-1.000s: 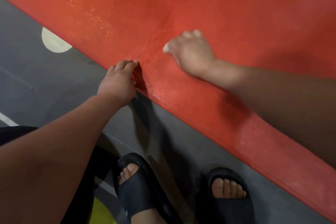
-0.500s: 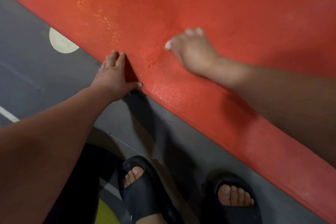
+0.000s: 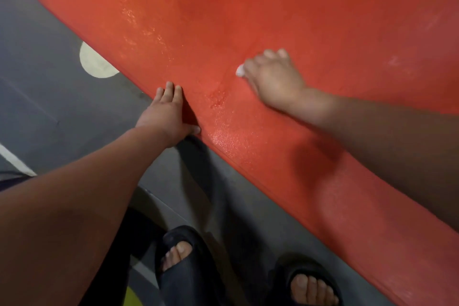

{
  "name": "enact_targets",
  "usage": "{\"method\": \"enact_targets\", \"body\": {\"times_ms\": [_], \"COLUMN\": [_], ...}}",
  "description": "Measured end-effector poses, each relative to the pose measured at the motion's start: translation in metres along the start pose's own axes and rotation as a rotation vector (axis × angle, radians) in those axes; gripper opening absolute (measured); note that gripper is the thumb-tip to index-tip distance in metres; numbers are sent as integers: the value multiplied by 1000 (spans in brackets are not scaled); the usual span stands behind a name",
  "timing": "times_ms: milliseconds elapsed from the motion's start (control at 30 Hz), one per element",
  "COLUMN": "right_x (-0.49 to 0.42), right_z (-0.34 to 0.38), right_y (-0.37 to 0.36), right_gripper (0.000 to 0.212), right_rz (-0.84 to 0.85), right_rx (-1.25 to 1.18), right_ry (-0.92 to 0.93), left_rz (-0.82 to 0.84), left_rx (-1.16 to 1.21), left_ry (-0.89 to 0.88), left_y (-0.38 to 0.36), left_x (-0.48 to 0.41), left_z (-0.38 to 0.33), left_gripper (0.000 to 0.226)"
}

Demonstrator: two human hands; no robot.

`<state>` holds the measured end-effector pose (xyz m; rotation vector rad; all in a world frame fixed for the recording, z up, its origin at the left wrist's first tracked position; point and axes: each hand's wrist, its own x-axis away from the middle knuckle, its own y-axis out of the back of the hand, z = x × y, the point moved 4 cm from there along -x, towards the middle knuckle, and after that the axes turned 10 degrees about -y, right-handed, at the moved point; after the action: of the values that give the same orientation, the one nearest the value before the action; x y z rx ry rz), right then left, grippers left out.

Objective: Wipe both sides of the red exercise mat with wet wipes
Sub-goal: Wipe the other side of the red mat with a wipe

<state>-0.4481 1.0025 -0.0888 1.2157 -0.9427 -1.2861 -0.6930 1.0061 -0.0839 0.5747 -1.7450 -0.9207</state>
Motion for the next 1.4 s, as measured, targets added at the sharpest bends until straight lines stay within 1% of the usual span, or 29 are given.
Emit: {"method": "enact_targets", "body": {"times_ms": [100,133,167,233,300,333,367,400,433,500,567,600,633,667,700,800,867,900,933,967,1033,1067,1100,1133,1167,1200,1300,1367,1400], "right_x": [-29,-28,-22,8,48,58,55,42,23,-19,-43,-45,-43,-37,-25,38,50,42,27,5,-37,-48,-52,-50,-42,-30,37,67,74], "right_z": [-31,-24,-9,38,73,75,67,55,41,1,-26,-25,-15,2,24,86,87,79,67,53,17,6,6,15,31,53,111,108,94], "right_y": [5,2,-1,-8,-13,-13,-12,-12,-13,-12,-8,-9,-11,-15,-18,-21,-21,-22,-23,-26,-20,-16,-13,-12,-13,-14,-17,-18,-17], "right_gripper": [20,21,20,18,20,20,18,15,14,19,25,27,28,28,27,24,21,19,19,20,21,21,22,24,26,28,23,21,19], "right_rz": [-36,-16,8,74,210,266,273,229,157,31,-15,-22,-1,33,57,185,235,214,169,107,29,26,32,53,87,119,182,211,209], "right_rx": [-2,-17,-37,-129,-177,-174,-165,-125,-74,-1,1,-6,-15,-42,-92,-210,-230,-182,-103,-42,4,-5,-17,-27,-31,-49,-131,-181,-192], "right_ry": [-359,-396,-361,-105,298,442,498,475,380,34,-313,-414,-433,-374,-257,222,431,472,447,347,-2,-185,-305,-321,-267,-167,207,315,306], "left_rz": [19,21,19,21,29,34,40,44,48,57,64,69,76,81,84,83,82,83,85,89,110,126,142,155,165,170,190,197,194], "left_rx": [4,3,2,3,-2,-5,-8,-10,-9,-2,12,20,28,35,40,68,72,66,60,55,51,50,48,49,52,57,83,80,62], "left_ry": [-4,-5,-4,-5,-10,-12,-14,-17,-20,-22,-23,-25,-28,-30,-33,-43,-52,-57,-59,-56,-39,-30,-22,-17,-12,-4,23,37,40], "left_y": [0,-1,-1,-2,0,1,1,1,1,1,1,2,3,3,4,3,4,5,6,7,9,9,10,10,10,11,11,11,11], "left_x": [-2,-2,-2,-1,-1,-1,-1,-1,-2,-1,-2,-2,-1,-1,0,4,6,6,6,5,4,3,3,1,0,-1,-3,-4,-5], "left_z": [1,2,2,3,3,4,4,4,4,4,5,5,6,7,8,13,15,16,16,15,12,12,11,10,10,10,9,6,3], "left_gripper": [123,124,124,124,125,125,126,126,126,126,126,126,126,125,125,118,111,107,104,100,97,96,95,94,93,91,85,83,82]}}
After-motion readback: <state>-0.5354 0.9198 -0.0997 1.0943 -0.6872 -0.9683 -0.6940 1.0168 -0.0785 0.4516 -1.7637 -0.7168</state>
